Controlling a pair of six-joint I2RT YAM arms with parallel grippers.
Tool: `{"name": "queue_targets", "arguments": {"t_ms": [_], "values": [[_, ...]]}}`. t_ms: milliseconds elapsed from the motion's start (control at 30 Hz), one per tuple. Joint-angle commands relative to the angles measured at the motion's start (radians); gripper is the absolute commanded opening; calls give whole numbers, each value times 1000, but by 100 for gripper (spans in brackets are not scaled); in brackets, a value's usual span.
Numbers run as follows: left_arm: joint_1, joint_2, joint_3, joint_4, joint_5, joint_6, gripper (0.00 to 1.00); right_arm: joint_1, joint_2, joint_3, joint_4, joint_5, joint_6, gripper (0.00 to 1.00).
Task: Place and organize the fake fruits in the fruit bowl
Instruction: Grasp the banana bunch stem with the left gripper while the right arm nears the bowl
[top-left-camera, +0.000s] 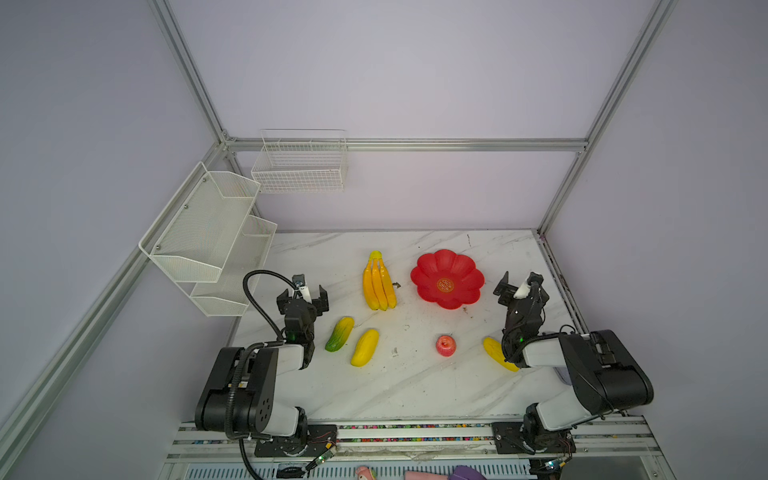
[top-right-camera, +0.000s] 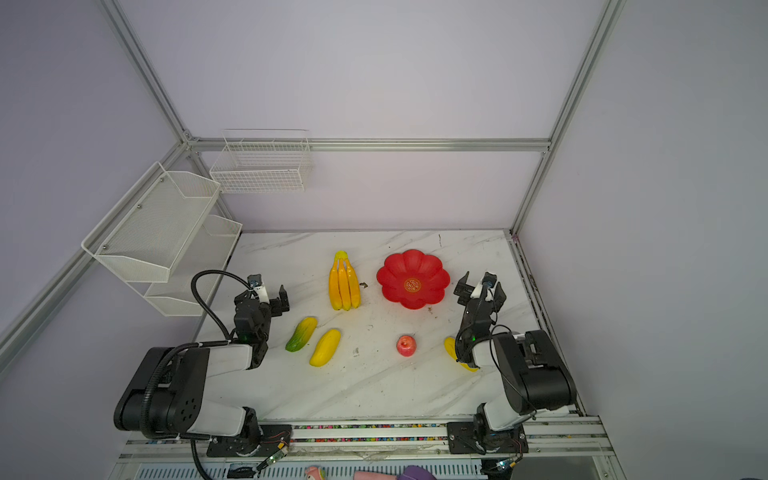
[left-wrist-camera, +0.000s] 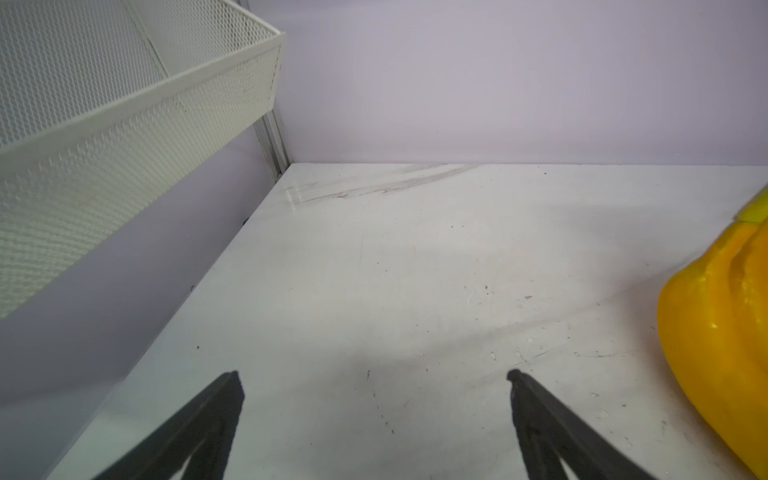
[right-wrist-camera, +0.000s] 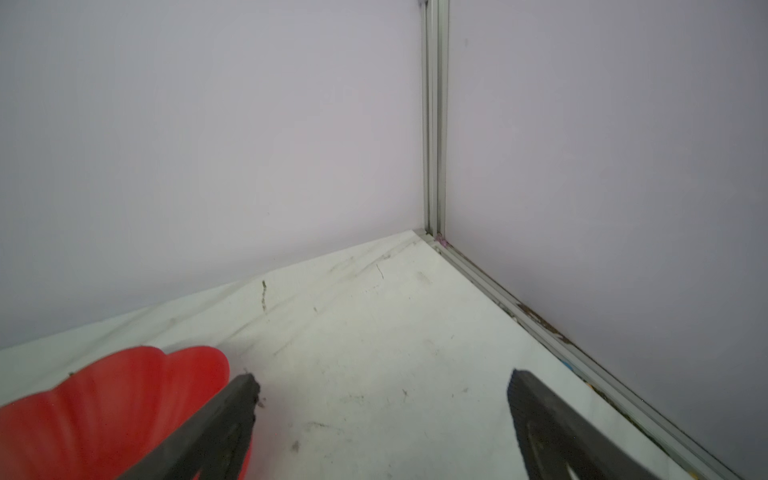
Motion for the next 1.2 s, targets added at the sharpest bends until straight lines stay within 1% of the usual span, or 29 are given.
{"name": "queue_targets", "arguments": {"t_ms": [0,67,100,133,200,233,267,300,333,400,500,533,567,700,767,867,1067,1167], "values": [[-24,-115,76,-138,78,34,100,50,-170,111,-281,1,1,97],[-27,-148,121,-190,174,-22,100,61,-248,163,-405,-114,32,97],[-26,-141,161,-212,239,-35,100,64,-281,190,-457,-216,62,97],[-26,-120,214,-251,311,-48,99,70,-297,211,-488,-349,89,97],[-26,-39,344,-339,463,-73,97,107,-282,246,-501,-584,118,97],[-26,-1,390,-358,530,-79,95,133,-259,267,-517,-655,120,97],[-28,68,433,-352,594,-91,93,160,-236,289,-538,-699,113,97],[-28,112,465,-331,635,-104,92,197,-211,306,-558,-732,94,97],[-28,157,499,-303,669,-113,90,228,-189,311,-557,-752,71,97],[-31,232,567,-272,734,-118,88,275,-170,271,-470,-775,62,97],[-36,319,646,-222,852,-98,88,287,-141,176,-282,-829,99,97],[-40,352,679,-221,877,-86,88,287,-126,152,-236,-839,114,97],[-41,386,722,-233,890,-78,88,287,-116,148,-230,-854,120,97],[-41,516,879,-367,898,-64,86,287,-105,169,-257,-886,127,97],[-44,565,925,-397,896,-61,85,287,-112,162,-262,-877,121,97],[-55,602,950,-388,885,-41,85,287,-120,154,-262,-862,110,97],[-72,648,978,-390,928,-31,86,287,-91,175,-286,-879,105,97],[-84,666,990,-411,916,-23,86,287,-80,182,-290,-882,103,97]]}}
